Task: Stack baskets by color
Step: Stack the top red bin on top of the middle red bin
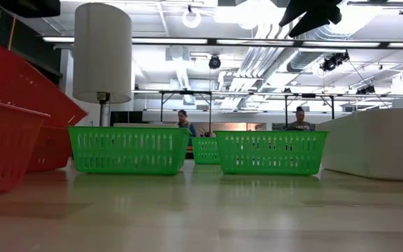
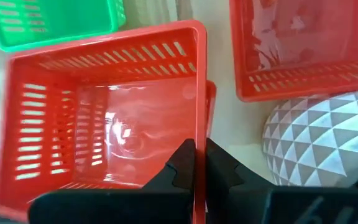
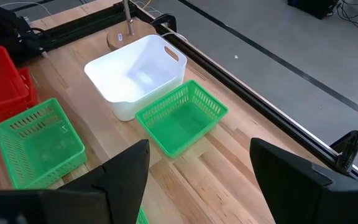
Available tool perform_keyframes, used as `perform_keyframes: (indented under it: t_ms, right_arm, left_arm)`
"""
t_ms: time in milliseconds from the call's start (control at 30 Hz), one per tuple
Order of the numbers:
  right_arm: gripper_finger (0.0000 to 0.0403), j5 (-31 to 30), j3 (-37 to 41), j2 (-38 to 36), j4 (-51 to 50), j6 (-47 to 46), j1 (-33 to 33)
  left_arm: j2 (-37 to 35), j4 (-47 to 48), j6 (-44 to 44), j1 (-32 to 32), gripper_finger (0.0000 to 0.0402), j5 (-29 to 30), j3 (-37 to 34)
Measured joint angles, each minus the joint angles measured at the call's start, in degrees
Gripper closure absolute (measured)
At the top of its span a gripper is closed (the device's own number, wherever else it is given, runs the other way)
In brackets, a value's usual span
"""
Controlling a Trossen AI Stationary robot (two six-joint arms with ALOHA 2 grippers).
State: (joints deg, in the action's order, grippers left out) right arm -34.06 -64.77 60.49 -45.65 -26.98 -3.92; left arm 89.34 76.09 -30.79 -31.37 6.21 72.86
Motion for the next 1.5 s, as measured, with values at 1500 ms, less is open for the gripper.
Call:
perform_keyframes:
  t_ms: [1500]
  right_arm:
    - [0.0138, -0.4, 0.0, 0.0, 0.8, 0.0, 0.0]
  left_arm:
    - [-16.0, -11.0, -16.1, -13.9, 0.0401, 30.9, -18.9]
